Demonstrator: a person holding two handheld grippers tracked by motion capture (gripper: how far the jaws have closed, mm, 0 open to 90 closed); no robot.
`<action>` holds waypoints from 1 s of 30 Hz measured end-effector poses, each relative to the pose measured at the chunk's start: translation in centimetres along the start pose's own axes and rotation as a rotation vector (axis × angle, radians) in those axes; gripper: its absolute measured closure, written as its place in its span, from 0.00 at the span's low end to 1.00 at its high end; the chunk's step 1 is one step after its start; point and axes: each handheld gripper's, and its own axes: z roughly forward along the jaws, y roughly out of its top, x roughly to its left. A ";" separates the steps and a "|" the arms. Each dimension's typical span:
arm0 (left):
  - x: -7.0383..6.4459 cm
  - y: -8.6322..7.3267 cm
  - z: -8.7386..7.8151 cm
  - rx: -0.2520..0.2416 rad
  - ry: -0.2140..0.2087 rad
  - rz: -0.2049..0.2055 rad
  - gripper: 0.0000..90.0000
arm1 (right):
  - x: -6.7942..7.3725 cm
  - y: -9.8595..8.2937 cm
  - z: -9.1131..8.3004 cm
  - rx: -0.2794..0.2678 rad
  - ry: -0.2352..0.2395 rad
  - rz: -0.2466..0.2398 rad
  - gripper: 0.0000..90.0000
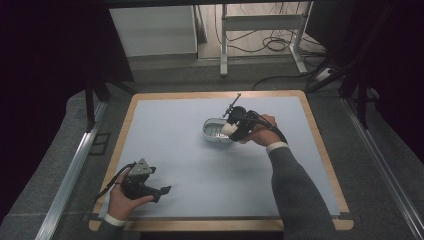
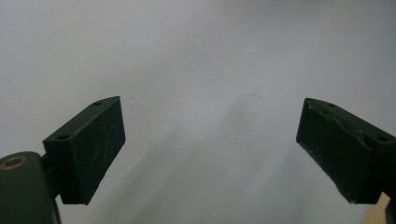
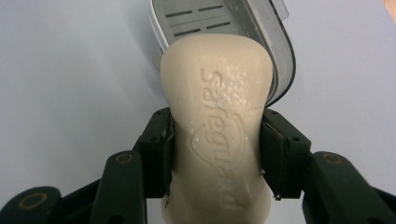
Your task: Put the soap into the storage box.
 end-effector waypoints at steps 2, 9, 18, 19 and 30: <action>0.0 0.0 0.0 -0.001 -0.002 0.000 0.09 | -0.1 0.2 0.1 0.000 0.002 -0.001 0.55; 0.0 0.0 0.1 -0.003 -0.006 -0.001 0.09 | -0.4 1.2 0.7 -0.006 0.001 -0.008 0.55; -0.1 0.0 0.2 0.000 -0.008 0.001 0.09 | -1.1 1.9 1.2 -0.008 0.004 -0.008 0.55; -0.1 0.0 0.3 0.002 -0.008 -0.001 0.09 | -1.1 2.0 1.3 -0.012 0.008 -0.013 0.55; -0.2 0.0 0.4 0.006 -0.012 0.004 0.09 | -1.7 3.3 2.5 -0.019 0.014 -0.025 0.55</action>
